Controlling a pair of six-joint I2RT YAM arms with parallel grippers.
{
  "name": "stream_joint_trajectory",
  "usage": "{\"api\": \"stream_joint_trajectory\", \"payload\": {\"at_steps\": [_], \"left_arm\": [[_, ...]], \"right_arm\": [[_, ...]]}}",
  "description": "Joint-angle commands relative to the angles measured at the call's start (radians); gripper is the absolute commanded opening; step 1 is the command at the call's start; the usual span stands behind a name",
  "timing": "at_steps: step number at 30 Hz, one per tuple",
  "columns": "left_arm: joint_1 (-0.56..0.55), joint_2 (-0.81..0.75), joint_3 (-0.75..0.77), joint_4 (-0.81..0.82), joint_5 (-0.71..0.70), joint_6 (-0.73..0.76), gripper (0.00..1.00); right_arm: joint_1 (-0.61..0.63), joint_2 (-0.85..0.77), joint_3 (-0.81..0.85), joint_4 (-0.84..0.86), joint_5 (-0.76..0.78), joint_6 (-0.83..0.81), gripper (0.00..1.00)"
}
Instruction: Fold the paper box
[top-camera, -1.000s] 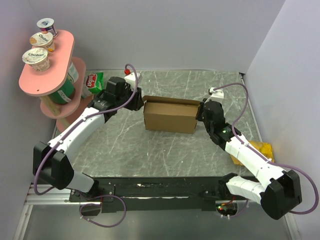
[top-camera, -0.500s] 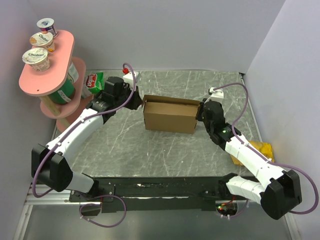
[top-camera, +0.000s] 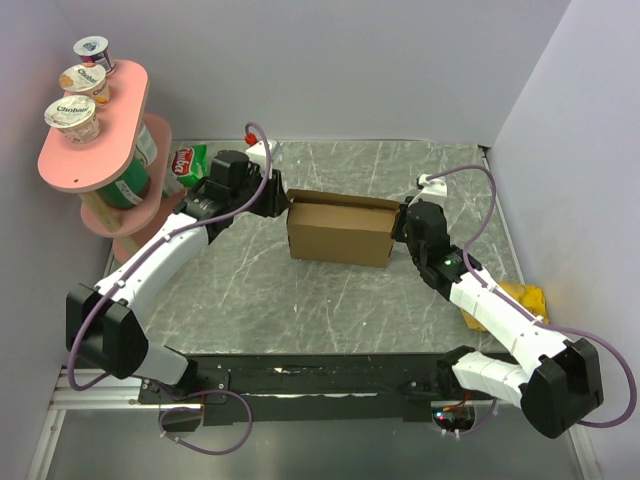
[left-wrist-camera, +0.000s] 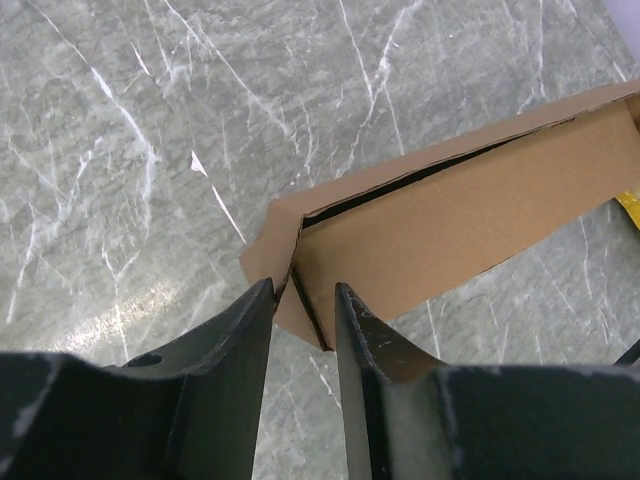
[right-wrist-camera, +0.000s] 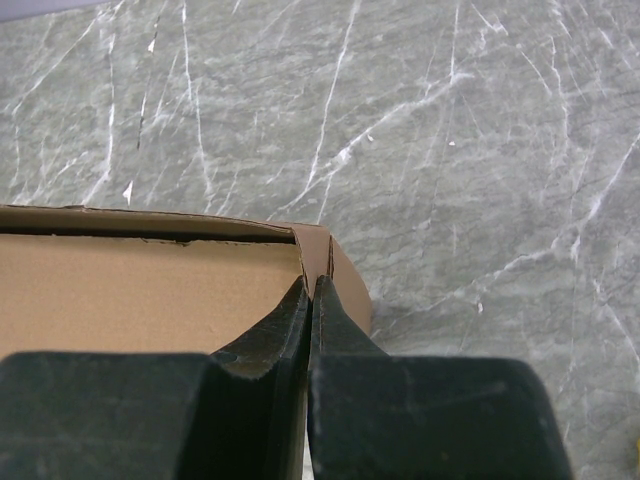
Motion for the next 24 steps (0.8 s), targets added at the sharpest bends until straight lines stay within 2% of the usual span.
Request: {"api": "stream_joint_trajectory", "payload": {"at_steps": [1, 9, 12, 13, 17, 21, 24], "left_arm": [[0.000, 0.018, 0.036, 0.008, 0.006, 0.011, 0.35], [0.000, 0.070, 0.062, 0.000, -0.006, 0.033, 0.32], [0.000, 0.073, 0.062, 0.009, -0.006, 0.033, 0.23], [0.000, 0.070, 0.058, 0.018, -0.005, 0.025, 0.12], [0.000, 0.056, 0.073, 0.005, -0.034, -0.010, 0.02], [0.000, 0.087, 0.134, -0.058, -0.036, -0.036, 0.01], [0.000, 0.151, 0.240, -0.148, -0.009, -0.029, 0.01]], "right_arm": [[0.007, 0.028, 0.004, -0.094, -0.056, 0.010, 0.00], [0.008, 0.019, -0.001, -0.086, -0.066, 0.007, 0.00], [0.007, 0.014, -0.007, -0.083, -0.069, 0.008, 0.00], [0.008, 0.014, -0.010, -0.083, -0.069, 0.005, 0.00], [0.008, 0.022, -0.013, -0.086, -0.052, 0.004, 0.00], [0.008, 0.032, -0.017, -0.080, -0.043, -0.002, 0.00], [0.008, 0.048, -0.021, -0.078, -0.037, -0.011, 0.00]]}}
